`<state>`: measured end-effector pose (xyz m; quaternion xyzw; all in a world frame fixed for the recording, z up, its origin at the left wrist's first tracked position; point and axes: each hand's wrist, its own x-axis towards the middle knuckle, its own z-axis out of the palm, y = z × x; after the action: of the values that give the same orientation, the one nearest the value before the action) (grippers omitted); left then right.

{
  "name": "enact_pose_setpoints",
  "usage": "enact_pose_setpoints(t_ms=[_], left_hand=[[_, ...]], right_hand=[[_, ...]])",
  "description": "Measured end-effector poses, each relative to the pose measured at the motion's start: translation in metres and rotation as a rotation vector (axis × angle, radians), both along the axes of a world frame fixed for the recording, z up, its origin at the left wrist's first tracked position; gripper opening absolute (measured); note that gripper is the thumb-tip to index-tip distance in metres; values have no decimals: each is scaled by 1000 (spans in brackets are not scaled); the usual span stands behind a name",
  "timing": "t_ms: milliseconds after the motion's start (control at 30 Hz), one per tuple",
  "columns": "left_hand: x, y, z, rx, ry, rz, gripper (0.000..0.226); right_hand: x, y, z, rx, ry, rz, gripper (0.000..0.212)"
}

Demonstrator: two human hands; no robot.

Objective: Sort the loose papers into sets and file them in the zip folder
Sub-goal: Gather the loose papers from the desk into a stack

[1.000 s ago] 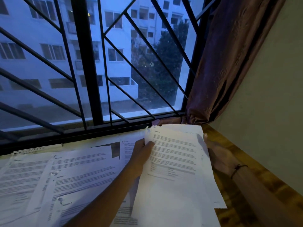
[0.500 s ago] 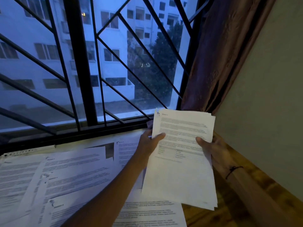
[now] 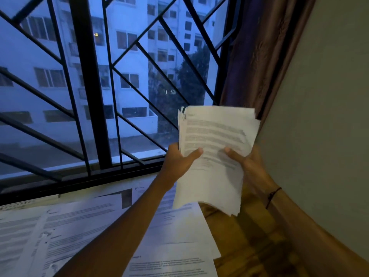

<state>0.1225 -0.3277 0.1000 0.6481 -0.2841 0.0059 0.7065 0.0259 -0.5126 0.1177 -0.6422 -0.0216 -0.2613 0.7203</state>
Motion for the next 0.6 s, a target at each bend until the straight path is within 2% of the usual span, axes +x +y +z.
enact_pose_setpoints(t_ms=[100,200,367,600], left_hand=[[1,9,-25,80,-9,-3,29],[4,15,-20,11,32,14,33],[5,7,-23,60,80,2,22],[9,31,-22,62,57,91,27]], right_hand=[[3,4,-29,-3,97,38,50],[5,1,-31,6,95,32,52],[7,6,-38,22,114,40,58],[12,32,-35,74,84,96,36]])
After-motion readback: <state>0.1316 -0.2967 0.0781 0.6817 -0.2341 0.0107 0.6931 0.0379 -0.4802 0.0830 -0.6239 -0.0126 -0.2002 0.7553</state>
